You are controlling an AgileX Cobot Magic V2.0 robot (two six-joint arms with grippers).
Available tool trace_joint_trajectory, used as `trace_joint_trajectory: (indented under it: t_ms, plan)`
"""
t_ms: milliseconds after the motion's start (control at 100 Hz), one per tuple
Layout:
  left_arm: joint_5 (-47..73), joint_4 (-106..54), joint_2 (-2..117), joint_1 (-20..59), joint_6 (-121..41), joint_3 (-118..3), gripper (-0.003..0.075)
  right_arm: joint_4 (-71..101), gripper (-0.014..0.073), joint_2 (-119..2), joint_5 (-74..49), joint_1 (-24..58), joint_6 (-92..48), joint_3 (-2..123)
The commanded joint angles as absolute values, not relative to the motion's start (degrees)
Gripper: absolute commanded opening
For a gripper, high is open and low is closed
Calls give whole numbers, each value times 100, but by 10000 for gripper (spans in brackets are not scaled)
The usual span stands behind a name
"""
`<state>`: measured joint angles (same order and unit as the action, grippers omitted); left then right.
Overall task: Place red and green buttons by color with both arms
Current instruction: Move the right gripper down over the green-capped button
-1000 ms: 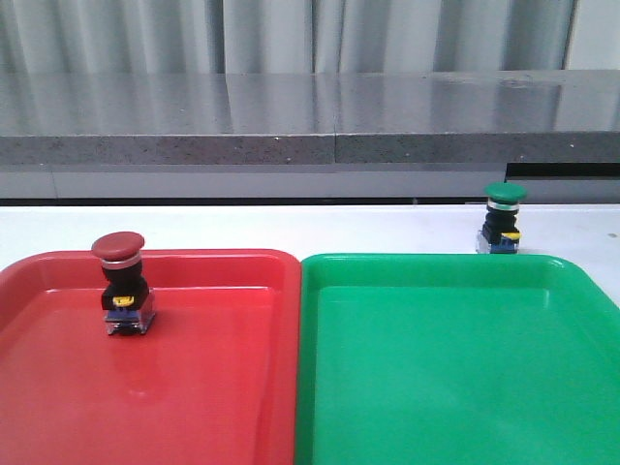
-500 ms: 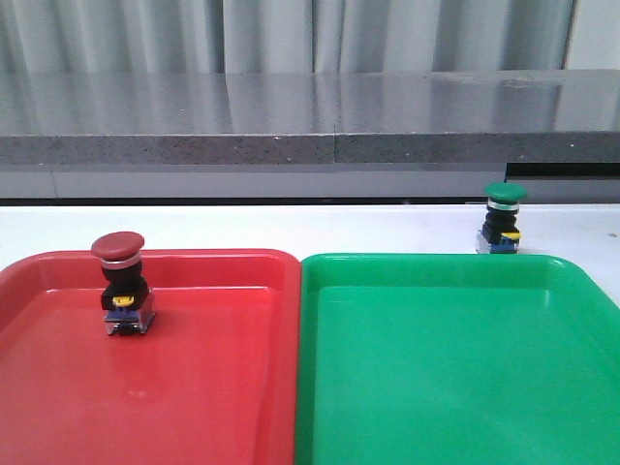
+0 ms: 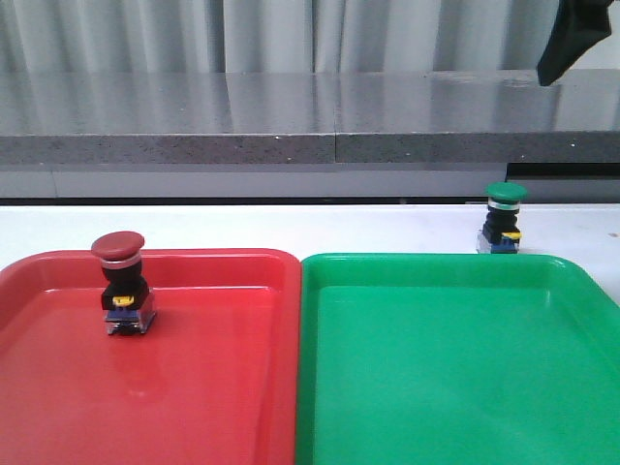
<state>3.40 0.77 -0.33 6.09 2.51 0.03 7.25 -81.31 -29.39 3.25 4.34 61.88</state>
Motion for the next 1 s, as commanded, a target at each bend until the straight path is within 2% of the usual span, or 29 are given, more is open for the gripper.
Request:
trace_joint_trajectory:
  t_ms: [0,450,870,990]
  plan:
    - [-93,72,-202,596,248,250,-19,768,646,-8317,-2598,303,416,6643]
    - [-93,72,-202,596,248,250,-19,758,646,-9843,-2685,581,300,7650]
    - [-93,72,-202,596,248,250,-19,704,646,-10649,-2621,616,300,7706]
    - [-93,72,-202,596,248,250,-19,704,610,-10697,-2615,616,300,7706]
